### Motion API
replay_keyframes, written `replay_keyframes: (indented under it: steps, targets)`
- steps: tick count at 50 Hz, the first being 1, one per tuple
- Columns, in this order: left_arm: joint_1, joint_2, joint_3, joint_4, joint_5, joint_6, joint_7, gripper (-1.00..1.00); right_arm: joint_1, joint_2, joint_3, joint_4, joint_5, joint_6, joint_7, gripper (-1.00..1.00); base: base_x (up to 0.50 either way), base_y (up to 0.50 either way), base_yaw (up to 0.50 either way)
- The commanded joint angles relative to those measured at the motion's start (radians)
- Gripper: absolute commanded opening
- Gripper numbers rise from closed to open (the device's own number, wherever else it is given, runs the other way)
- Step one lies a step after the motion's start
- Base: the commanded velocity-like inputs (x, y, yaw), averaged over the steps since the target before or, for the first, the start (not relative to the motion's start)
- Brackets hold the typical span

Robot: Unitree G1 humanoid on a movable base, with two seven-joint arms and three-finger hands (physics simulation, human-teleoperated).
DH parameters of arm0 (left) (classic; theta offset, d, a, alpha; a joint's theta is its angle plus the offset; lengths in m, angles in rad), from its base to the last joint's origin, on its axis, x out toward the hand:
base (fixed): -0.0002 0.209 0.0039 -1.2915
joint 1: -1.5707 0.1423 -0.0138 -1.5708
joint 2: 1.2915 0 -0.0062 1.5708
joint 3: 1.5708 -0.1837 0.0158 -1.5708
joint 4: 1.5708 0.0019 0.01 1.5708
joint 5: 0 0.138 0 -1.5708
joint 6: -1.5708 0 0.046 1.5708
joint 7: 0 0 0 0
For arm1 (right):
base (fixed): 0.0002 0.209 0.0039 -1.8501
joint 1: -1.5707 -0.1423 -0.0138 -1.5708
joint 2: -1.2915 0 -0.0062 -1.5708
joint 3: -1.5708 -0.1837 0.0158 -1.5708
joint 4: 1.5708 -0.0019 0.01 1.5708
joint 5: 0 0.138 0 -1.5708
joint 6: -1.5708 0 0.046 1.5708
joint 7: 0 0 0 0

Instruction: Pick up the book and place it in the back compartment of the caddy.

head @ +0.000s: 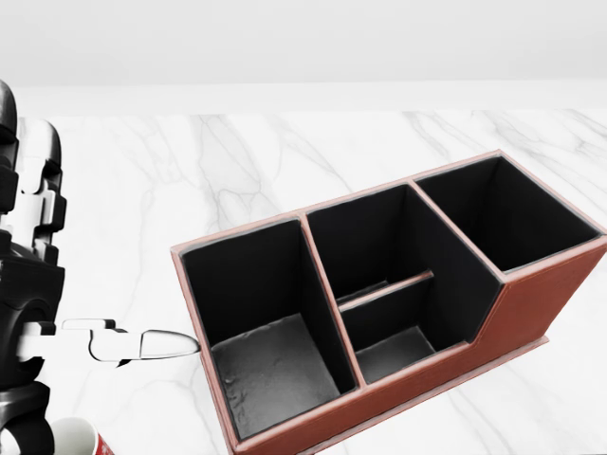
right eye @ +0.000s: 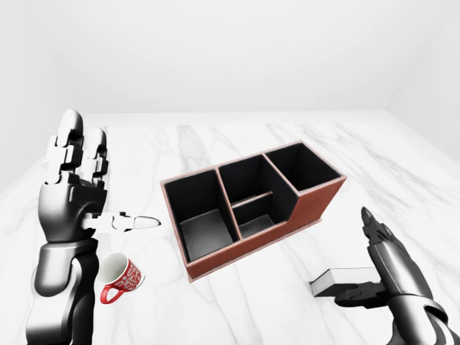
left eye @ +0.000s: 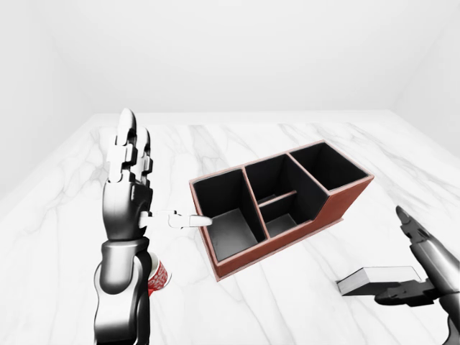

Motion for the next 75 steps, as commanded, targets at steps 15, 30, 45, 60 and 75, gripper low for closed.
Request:
replay_keyframes:
  steps: [15,30,45,60,75]
  targets:
    - [0.004,-0.003,-0.008,0.016,0.007,0.000,0.000,1.00,-0.017,-0.056,-0.042,0.100,0.019,0.000,-0.007,1.00,0.00,0.00,0.00]
    - [0.008,-0.004,-0.013,0.017,0.011,0.000,-0.001,1.00,-0.028,-0.086,-0.059,0.118,0.016,0.000,0.000,1.00,0.00,0.00,0.00]
    - [0.013,-0.006,-0.019,0.025,0.017,0.000,-0.002,1.00,-0.049,-0.114,-0.018,0.158,-0.027,0.000,0.000,1.00,0.00,0.00,0.00]
    - [0.013,-0.007,-0.019,0.021,0.019,0.000,-0.003,1.00,-0.063,-0.125,0.048,0.185,-0.091,0.000,-0.003,1.00,0.00,0.00,0.00]
    - [0.016,-0.009,-0.026,0.026,0.026,0.000,-0.002,1.00,-0.055,-0.136,0.049,0.202,-0.136,-0.056,-0.004,1.00,0.00,0.00,0.00]
